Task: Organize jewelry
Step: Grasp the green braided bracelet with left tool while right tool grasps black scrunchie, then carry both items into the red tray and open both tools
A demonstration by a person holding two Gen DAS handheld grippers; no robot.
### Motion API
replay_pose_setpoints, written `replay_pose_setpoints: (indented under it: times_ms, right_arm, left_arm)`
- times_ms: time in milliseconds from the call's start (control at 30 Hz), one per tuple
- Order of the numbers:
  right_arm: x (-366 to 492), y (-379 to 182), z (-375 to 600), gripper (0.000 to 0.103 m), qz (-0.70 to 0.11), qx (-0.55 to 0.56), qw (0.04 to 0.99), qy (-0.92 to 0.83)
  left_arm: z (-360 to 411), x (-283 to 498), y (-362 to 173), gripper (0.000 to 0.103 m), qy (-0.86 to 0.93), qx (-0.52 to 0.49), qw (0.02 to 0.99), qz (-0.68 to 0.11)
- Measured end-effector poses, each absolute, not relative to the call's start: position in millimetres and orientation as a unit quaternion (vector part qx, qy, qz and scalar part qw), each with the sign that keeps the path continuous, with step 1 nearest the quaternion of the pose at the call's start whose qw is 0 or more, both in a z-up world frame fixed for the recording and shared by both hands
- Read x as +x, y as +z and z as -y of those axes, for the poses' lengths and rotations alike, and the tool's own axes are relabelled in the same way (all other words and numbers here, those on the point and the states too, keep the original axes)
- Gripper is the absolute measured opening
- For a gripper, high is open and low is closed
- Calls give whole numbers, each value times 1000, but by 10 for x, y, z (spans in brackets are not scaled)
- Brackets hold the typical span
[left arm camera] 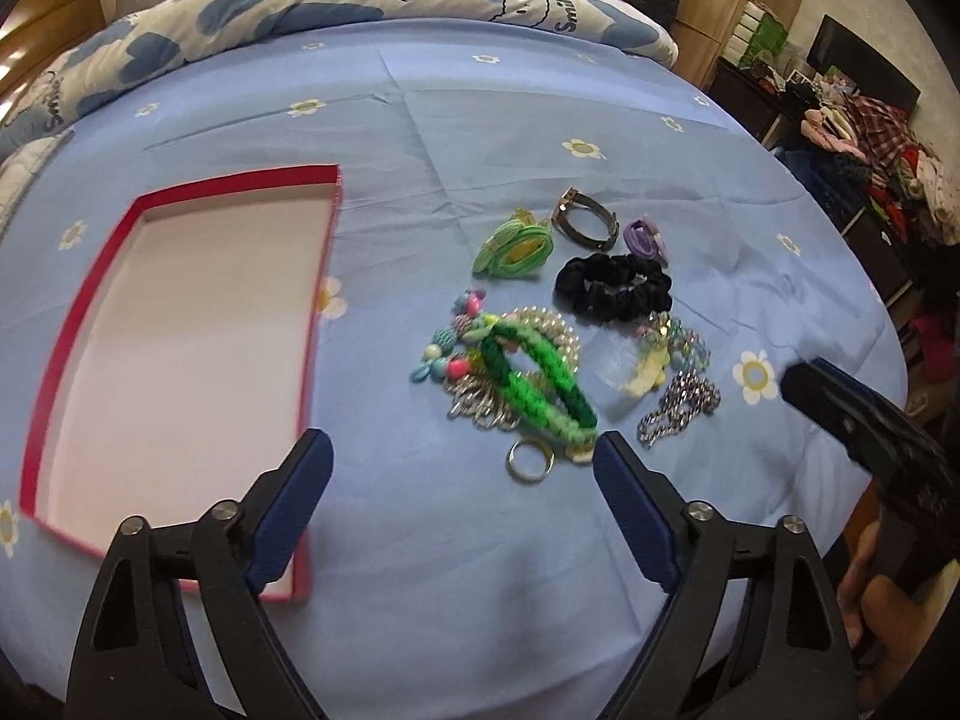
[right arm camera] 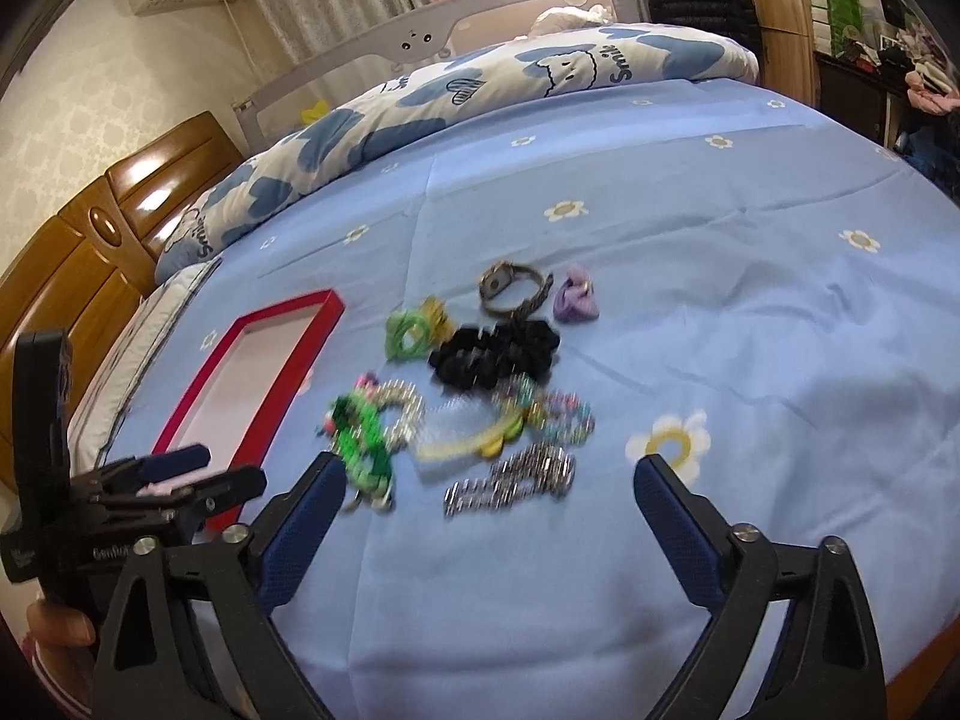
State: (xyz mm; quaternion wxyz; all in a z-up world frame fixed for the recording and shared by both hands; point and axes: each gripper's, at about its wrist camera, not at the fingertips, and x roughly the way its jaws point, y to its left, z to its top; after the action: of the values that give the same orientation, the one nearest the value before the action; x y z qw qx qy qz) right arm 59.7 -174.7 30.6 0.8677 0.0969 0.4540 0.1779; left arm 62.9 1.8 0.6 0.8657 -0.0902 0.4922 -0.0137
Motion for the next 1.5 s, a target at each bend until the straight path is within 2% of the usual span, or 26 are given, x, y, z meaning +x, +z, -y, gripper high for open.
replay_pose_setpoints:
  times_ms: [133, 267, 367, 467, 667, 700, 733, 767, 800, 867, 967, 1500]
  right_arm:
    - [903, 209, 1770, 77, -464, 118, 860, 173]
    - [1184, 80, 1753, 61, -479, 128, 852, 170]
    - [1352, -38, 1709, 55, -491, 126, 845, 170]
    - [1484, -137, 1674, 54, -502, 130, 838, 171]
    - [1687, -289, 1601, 53, -519, 127, 828, 169]
    - [1712, -324, 1594, 52, -524, 127, 825, 168]
    - [1737, -372, 1590, 47, -530, 128, 821, 169]
    - [1749, -400, 1581, 36, -533, 130, 818, 170]
    - [1760, -433, 1578, 31, -536, 131, 816, 171]
    - [1769, -469, 1580, 20, -538, 134, 815, 170]
    - [1750, -436, 1602, 12, -529, 139, 819, 170]
    - [1425, 142, 1330, 9, -482, 168, 828, 231]
  left_arm:
    - [19, 801, -73, 80, -27, -99, 858, -503]
    - [58, 968, -183, 65, -36, -102, 849, -516]
    - [65, 1068, -267, 60, -44, -109, 842, -527]
    - [66, 1143, -348, 56, -46, -110, 835, -537]
    - [21, 1250, -462, 34, -54, -128, 823, -551]
    - [18, 1250, -460, 33, -55, -128, 823, -550]
    - [19, 1249, -455, 32, -57, -128, 824, -549]
    - [24, 1250, -451, 20, -62, -128, 825, -547]
    - [26, 1244, -442, 13, -70, -130, 824, -546]
    - [27, 1233, -412, 11, -79, -132, 826, -543]
    - [28, 1196, -340, 10, -85, -131, 831, -534]
    - [-583, 763, 166, 10, -48, -172, 860, -479]
